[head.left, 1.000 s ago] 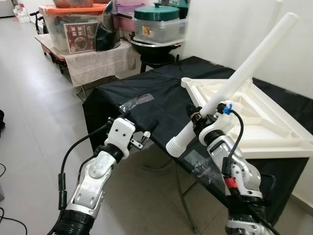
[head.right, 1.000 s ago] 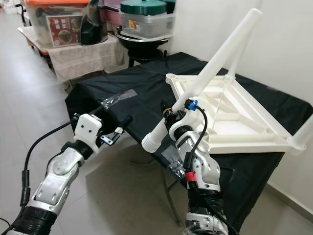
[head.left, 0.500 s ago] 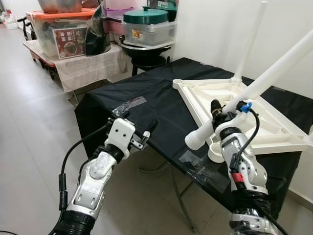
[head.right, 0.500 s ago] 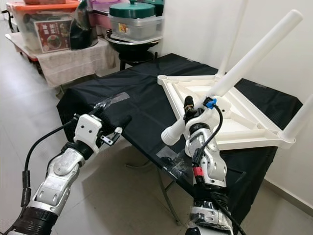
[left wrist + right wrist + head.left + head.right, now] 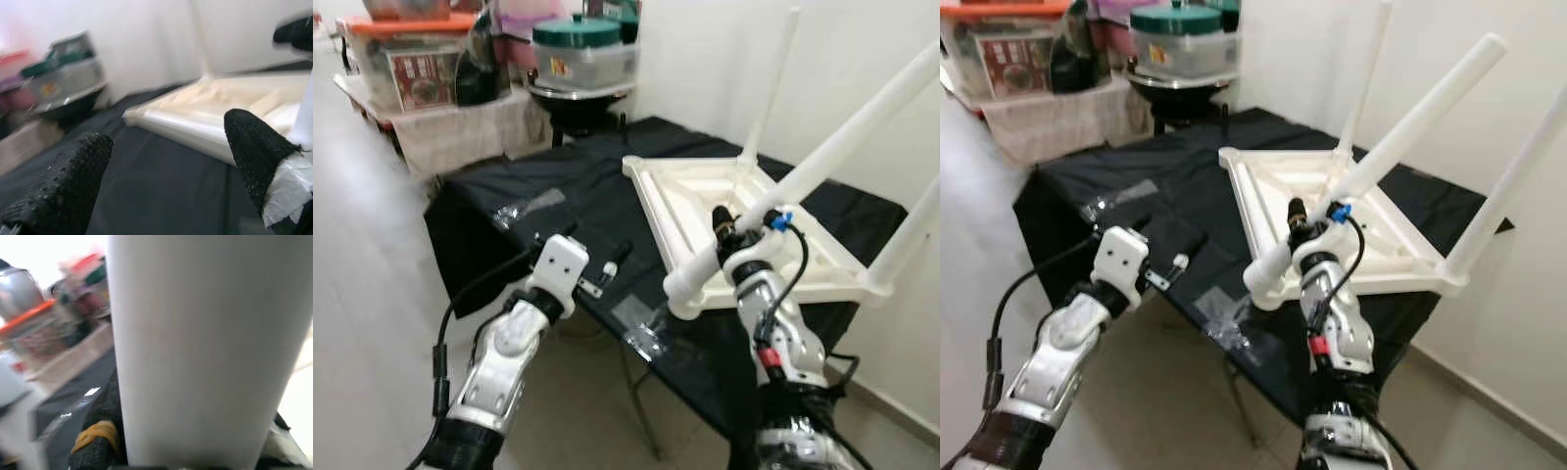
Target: Building children table
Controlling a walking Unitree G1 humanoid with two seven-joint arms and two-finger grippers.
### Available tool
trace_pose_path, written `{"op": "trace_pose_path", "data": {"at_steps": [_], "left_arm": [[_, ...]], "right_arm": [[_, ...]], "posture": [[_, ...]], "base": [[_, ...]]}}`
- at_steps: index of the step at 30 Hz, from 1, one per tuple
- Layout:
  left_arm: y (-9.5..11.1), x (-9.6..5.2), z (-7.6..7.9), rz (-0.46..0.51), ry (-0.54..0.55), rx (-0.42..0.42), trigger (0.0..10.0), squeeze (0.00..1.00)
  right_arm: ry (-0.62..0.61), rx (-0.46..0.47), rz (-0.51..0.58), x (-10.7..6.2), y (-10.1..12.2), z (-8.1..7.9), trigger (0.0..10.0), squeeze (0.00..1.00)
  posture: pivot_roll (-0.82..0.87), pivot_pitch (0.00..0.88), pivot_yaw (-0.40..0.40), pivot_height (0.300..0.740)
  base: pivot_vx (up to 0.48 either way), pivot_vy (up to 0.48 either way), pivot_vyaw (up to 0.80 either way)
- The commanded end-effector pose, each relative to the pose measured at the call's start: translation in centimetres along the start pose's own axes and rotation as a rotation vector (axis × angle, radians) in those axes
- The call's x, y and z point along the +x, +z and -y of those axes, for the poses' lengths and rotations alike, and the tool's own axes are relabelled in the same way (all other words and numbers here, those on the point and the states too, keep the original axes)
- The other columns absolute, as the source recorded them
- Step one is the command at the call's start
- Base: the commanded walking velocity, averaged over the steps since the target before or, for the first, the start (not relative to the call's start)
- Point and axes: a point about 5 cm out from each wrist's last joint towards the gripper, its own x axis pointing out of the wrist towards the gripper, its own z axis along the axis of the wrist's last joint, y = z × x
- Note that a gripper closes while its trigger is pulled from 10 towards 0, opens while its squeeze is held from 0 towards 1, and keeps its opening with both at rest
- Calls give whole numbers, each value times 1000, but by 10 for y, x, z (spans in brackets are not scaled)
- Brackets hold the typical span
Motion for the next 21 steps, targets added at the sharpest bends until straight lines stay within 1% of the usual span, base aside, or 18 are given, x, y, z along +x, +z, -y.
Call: {"op": "trace_pose_path", "data": {"at_steps": [1, 3, 6, 12, 13, 16, 21], "left_arm": [[3, 2, 2, 5, -8, 6, 10000, 0], [2, 2, 2, 4, -8, 6, 10000, 0], [3, 3, 2, 3, -6, 8, 10000, 0], [3, 3, 3, 6, -4, 4, 10000, 0], [2, 3, 2, 9, 4, -11, 10000, 0], [2, 3, 2, 8, 10, -19, 10000, 0], [2, 3, 3, 8, 9, -18, 10000, 0]], "right_arm": [[-1, -16, -5, 0, -1, 2, 0, 0], [3, -20, -8, 1, -1, 1, 0, 0], [58, -20, -36, 2, -6, -5, 0, 0], [71, -12, -55, 2, -11, -5, 0, 0], [53, -23, -62, 3, -13, -2, 0, 0], [-4, -10, -85, 5, -17, 6, 0, 0], [-5, 1, -85, 5, -19, 7, 0, 0]], "posture": [[76, 0, -88, 740], [76, 0, -88, 740], [76, 0, -89, 740], [78, 0, -92, 740], [76, 0, -92, 740], [76, 0, -94, 740], [76, 0, -94, 740]], "base": [[0, -480, 800], [0, -480, 800], [0, -480, 800], [0, -480, 800], [0, 0, 581], [0, 0, 0], [0, 0, 0]]}}
